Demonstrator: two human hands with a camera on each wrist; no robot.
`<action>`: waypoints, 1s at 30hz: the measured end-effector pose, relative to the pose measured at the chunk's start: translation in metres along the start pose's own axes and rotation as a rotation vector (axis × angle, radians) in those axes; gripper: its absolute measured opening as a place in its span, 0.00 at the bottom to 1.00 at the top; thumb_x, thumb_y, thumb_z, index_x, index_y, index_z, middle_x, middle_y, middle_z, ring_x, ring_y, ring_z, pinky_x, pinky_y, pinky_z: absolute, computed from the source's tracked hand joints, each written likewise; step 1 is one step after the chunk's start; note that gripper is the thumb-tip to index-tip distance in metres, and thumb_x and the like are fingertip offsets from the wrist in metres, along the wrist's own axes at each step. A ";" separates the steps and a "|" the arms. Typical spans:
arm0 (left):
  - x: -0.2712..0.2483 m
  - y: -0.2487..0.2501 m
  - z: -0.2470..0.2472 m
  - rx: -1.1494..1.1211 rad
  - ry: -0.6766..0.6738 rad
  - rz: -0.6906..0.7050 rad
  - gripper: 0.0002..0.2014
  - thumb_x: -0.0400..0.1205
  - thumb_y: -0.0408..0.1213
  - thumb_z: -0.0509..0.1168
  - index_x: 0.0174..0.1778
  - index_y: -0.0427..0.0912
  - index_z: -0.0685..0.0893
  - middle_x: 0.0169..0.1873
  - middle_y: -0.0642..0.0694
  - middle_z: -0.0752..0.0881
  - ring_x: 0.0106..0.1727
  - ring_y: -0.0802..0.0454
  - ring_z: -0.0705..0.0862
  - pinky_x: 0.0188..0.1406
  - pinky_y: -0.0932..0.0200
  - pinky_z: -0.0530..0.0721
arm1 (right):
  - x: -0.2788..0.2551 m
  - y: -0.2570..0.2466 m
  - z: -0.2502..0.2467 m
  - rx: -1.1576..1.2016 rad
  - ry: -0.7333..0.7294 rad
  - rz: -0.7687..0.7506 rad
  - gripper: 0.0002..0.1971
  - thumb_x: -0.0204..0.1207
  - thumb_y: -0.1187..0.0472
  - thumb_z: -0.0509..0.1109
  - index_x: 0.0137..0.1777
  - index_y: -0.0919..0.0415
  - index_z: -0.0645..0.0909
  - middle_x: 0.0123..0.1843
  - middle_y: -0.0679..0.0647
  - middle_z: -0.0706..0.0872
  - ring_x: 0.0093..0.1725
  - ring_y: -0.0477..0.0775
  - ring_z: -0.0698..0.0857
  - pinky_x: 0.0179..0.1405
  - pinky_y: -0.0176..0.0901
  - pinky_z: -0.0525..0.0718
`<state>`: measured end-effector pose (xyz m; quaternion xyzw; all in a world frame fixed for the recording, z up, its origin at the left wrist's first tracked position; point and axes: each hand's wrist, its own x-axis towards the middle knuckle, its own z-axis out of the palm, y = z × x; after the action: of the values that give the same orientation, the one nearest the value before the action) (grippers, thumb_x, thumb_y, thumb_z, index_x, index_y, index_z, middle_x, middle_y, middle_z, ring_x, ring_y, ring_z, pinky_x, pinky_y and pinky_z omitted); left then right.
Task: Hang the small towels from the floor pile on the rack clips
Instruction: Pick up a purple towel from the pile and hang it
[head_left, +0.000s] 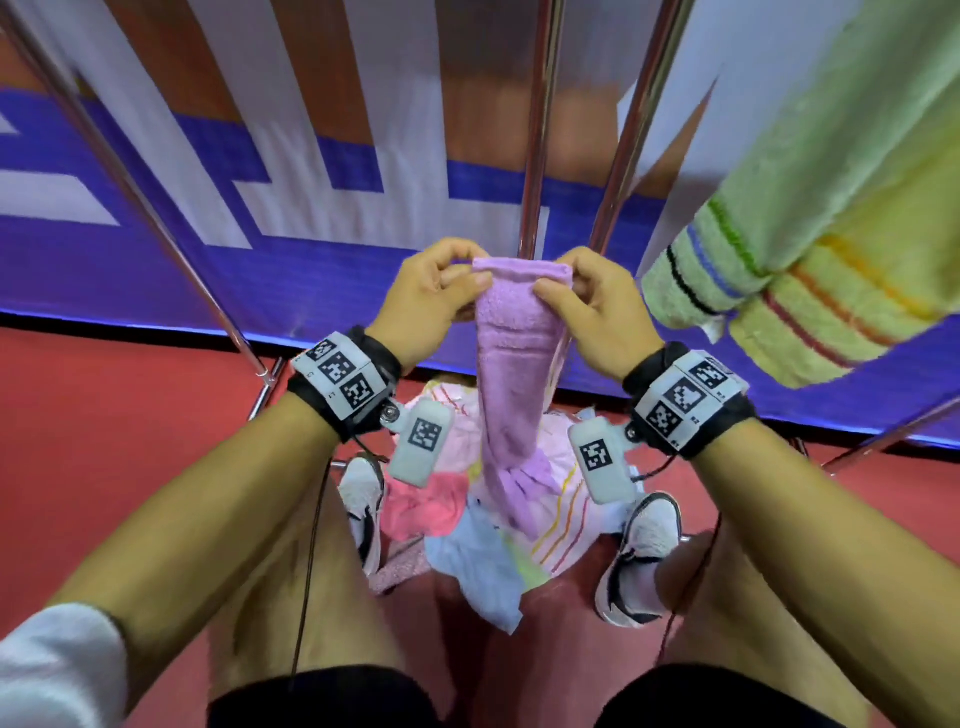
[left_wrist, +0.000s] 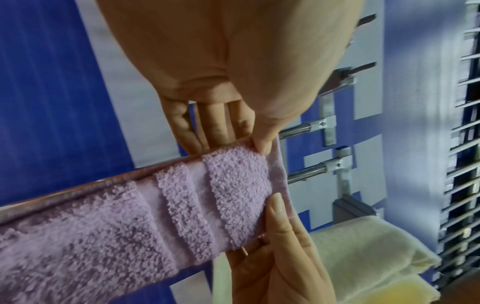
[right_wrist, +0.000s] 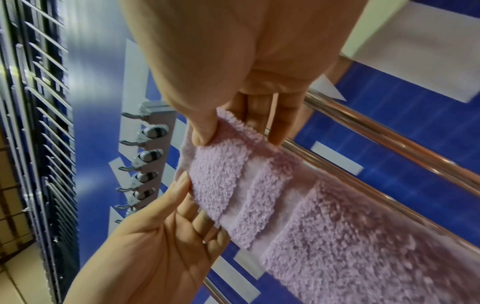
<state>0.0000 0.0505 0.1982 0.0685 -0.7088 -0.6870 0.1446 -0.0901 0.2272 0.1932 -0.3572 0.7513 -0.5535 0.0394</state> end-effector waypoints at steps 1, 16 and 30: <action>0.001 0.014 0.001 -0.011 0.006 0.023 0.10 0.84 0.22 0.62 0.48 0.43 0.78 0.32 0.54 0.88 0.35 0.60 0.83 0.43 0.61 0.87 | 0.004 -0.013 -0.007 -0.010 0.020 -0.024 0.10 0.78 0.57 0.71 0.37 0.49 0.75 0.29 0.44 0.73 0.31 0.43 0.70 0.32 0.39 0.69; 0.000 0.214 0.032 0.016 -0.049 0.295 0.07 0.83 0.24 0.66 0.47 0.42 0.81 0.27 0.53 0.87 0.29 0.60 0.83 0.32 0.64 0.85 | 0.037 -0.173 -0.110 -0.117 0.177 -0.239 0.21 0.76 0.44 0.64 0.46 0.64 0.84 0.35 0.51 0.81 0.37 0.50 0.78 0.41 0.66 0.83; 0.002 0.343 0.026 0.024 -0.015 0.564 0.09 0.79 0.23 0.70 0.49 0.41 0.86 0.36 0.51 0.91 0.38 0.56 0.89 0.38 0.61 0.87 | 0.064 -0.302 -0.161 0.063 0.214 -0.460 0.05 0.77 0.58 0.71 0.42 0.58 0.83 0.39 0.54 0.85 0.40 0.52 0.84 0.43 0.61 0.86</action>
<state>0.0257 0.0905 0.5386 -0.1350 -0.7089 -0.6118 0.3240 -0.0623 0.2792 0.5361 -0.4565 0.6327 -0.6057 -0.1562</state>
